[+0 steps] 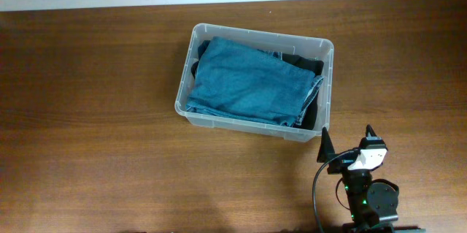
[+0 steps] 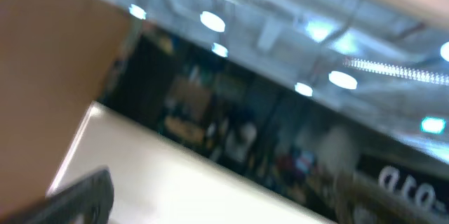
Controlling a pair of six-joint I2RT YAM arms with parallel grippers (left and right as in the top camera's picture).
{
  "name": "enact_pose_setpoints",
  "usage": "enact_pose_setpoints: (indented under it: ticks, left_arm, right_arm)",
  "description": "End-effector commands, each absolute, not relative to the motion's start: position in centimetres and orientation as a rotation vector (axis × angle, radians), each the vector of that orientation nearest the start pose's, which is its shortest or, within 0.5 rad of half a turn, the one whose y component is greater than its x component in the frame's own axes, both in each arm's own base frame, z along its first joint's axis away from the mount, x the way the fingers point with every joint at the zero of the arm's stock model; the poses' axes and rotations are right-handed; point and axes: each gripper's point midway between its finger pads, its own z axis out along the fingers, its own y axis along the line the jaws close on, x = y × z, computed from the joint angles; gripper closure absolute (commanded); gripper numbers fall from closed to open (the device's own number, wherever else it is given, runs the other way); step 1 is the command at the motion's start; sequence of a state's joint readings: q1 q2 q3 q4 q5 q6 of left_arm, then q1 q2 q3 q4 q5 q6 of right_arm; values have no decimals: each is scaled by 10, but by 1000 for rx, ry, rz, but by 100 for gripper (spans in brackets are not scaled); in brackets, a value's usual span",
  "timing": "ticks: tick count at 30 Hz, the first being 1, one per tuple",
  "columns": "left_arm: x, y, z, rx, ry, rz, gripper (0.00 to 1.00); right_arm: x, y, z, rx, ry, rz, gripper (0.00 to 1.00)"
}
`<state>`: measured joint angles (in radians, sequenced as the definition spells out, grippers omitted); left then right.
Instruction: Pack container
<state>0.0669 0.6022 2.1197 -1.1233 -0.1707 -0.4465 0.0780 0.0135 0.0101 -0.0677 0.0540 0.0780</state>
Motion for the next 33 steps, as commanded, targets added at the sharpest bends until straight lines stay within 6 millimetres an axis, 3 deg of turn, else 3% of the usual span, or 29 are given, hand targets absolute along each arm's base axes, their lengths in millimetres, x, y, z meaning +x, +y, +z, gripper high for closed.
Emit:
enact_pose_setpoints:
  ticks: [1, 6, 10, 13, 16, 21, 33]
  left_arm:
    - [55, 5, 595, -329, 1204, -319, 1]
    - [145, -13, 567, -212, 1253, -408, 1]
    - [200, -13, 513, -214, 1345, -424, 1]
    - [225, -8, 468, -247, 1409, -412, 0]
    - [236, 0, 429, -293, 1430, -379, 1]
    - [236, 15, 366, -358, 1418, -316, 1]
    - [241, 13, 265, -177, 1497, -113, 1]
  right_arm:
    - [246, 8, 157, 53, 1645, 72, 2]
    - [246, 8, 156, 53, 1646, 72, 2]
    - [246, 8, 156, 53, 1647, 72, 2]
    - [246, 8, 156, 53, 1646, 72, 2]
    - [246, 8, 156, 53, 1647, 72, 2]
    - [246, 8, 156, 53, 1647, 72, 2]
    - [246, 8, 156, 53, 1646, 72, 2]
